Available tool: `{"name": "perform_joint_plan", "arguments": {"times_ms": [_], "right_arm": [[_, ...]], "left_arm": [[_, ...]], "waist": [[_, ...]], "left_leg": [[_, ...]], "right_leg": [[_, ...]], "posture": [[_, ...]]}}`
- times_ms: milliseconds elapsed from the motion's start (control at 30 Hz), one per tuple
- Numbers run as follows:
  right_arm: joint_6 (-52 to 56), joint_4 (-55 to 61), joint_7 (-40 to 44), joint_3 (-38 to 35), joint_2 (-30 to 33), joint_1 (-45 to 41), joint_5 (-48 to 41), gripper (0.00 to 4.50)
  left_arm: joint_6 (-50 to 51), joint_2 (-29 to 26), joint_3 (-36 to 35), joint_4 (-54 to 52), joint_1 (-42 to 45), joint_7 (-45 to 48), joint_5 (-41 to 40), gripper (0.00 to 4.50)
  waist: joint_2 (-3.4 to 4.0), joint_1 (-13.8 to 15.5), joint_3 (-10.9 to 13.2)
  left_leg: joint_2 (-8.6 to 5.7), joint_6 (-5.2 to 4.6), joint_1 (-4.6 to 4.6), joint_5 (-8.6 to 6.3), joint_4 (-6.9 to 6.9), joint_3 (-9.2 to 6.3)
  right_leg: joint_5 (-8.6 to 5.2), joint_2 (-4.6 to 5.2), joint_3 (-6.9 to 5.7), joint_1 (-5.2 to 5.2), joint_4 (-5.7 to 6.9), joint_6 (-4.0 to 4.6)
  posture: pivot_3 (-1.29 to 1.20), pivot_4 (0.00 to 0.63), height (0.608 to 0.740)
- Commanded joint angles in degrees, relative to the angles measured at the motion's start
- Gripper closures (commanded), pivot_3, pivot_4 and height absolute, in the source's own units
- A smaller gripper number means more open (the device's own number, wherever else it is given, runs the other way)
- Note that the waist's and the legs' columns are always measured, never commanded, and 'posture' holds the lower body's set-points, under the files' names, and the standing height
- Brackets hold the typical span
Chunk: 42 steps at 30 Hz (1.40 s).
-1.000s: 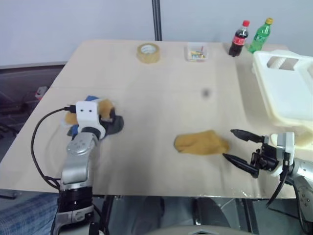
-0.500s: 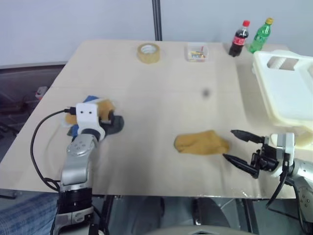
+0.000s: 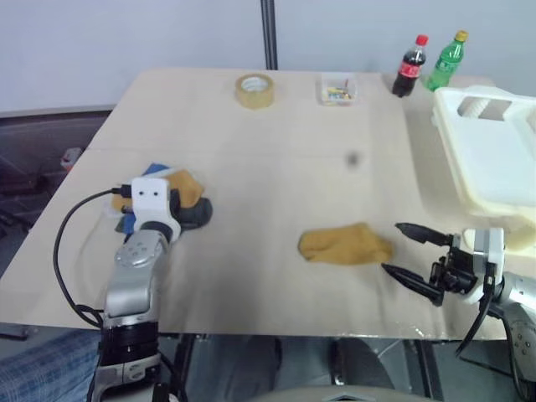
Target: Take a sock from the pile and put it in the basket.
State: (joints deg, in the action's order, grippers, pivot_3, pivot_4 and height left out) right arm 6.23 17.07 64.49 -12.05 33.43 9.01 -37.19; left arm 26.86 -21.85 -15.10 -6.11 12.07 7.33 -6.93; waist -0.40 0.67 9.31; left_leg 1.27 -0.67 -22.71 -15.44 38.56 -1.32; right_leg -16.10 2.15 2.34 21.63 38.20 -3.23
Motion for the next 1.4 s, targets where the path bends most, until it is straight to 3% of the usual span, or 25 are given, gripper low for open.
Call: {"name": "perform_joint_plan", "arguments": {"times_ms": [33, 200, 300, 433, 733, 833, 933, 1400], "right_arm": [[-0.4, 1.3, -0.2, -0.4, -0.1, -0.2, -0.6, 0.0], [-0.5, 1.2, -0.5, -0.4, -0.1, -0.3, -0.5, 0.0], [-0.6, 1.2, -0.7, -0.3, -0.1, -0.4, -0.4, 0.0], [-0.7, 1.0, -0.9, -0.2, -0.3, -0.2, -0.2, 0.0], [-0.7, 0.8, -0.6, -0.8, 0.2, -0.3, -0.3, 0.0], [-0.8, 0.8, -0.6, -0.6, 0.1, -0.2, -0.1, 0.0], [-0.7, 0.8, -0.7, -0.5, 0.1, -0.4, -0.1, 0.0], [-0.5, 0.1, -0.4, -0.7, 0.5, -1.1, 0.0, 0.0]], "left_arm": [[-0.3, -0.4, 0.2, -0.8, 0.1, 0.7, 0.0, 4.43], [-2.3, -0.6, 1.9, -1.9, -0.2, 3.7, -0.4, 4.43], [-3.6, -2.1, 4.1, -2.8, -1.3, 5.5, 1.4, 3.68], [-2.7, -2.1, 6.3, -2.5, -0.1, 4.7, 3.3, 2.3], [-2.1, -1.3, 5.8, -1.0, 1.6, 3.1, 4.3, 2.3], [-1.9, -1.1, 4.3, -0.8, 1.7, 1.8, 4.0, 3.16], [-0.2, -1.0, 4.3, -0.8, 1.2, 2.0, 3.2, 4.48], [0.7, 0.0, 5.5, -1.3, 0.6, 2.8, 3.4, 4.48]], "waist": [[0.0, 0.0, 0.0], [0.0, 0.0, 0.0], [0.0, 0.0, 0.0], [0.0, 0.0, 0.0], [0.0, 0.0, 0.0], [0.0, 0.0, 0.0], [0.0, 0.0, 0.0], [0.0, 0.0, 0.0]], "left_leg": [[0.0, 0.0, 0.0, 0.0, 0.0, 0.0], [0.0, 0.0, 0.0, 0.0, 0.0, 0.0], [-0.01, 0.0, 0.0, 0.0, 0.0, 0.01], [0.0, 0.0, 0.0, 0.0, 0.0, 0.0], [-0.01, 0.0, 0.0, 0.0, 0.0, 0.01], [0.0, 0.0, 0.0, 0.0, 0.0, 0.0], [0.0, 0.0, 0.0, 0.0, 0.0, 0.0], [-0.01, 0.0, 0.0, 0.0, 0.0, 0.0]], "right_leg": [[0.0, 0.0, 0.0, 0.0, 0.0, 0.0], [0.0, 0.0, 0.0, 0.0, 0.0, 0.0], [0.0, 0.0, 0.01, 0.0, 0.0, 0.0], [0.0, 0.0, 0.01, 0.0, 0.0, 0.0], [0.0, 0.0, 0.01, 0.0, 0.0, 0.0], [0.0, 0.0, 0.01, 0.0, 0.0, 0.0], [0.0, 0.0, 0.0, 0.0, 0.0, 0.0], [0.0, 0.0, 0.0, 0.0, 0.0, 0.0]], "posture": [[0.0, 0.15, 0.74], [0.0, 0.15, 0.74], [0.0, 0.15, 0.74], [0.0, 0.15, 0.74], [0.0, 0.15, 0.74], [0.0, 0.15, 0.74], [0.0, 0.15, 0.74], [0.0, 0.15, 0.74]]}}
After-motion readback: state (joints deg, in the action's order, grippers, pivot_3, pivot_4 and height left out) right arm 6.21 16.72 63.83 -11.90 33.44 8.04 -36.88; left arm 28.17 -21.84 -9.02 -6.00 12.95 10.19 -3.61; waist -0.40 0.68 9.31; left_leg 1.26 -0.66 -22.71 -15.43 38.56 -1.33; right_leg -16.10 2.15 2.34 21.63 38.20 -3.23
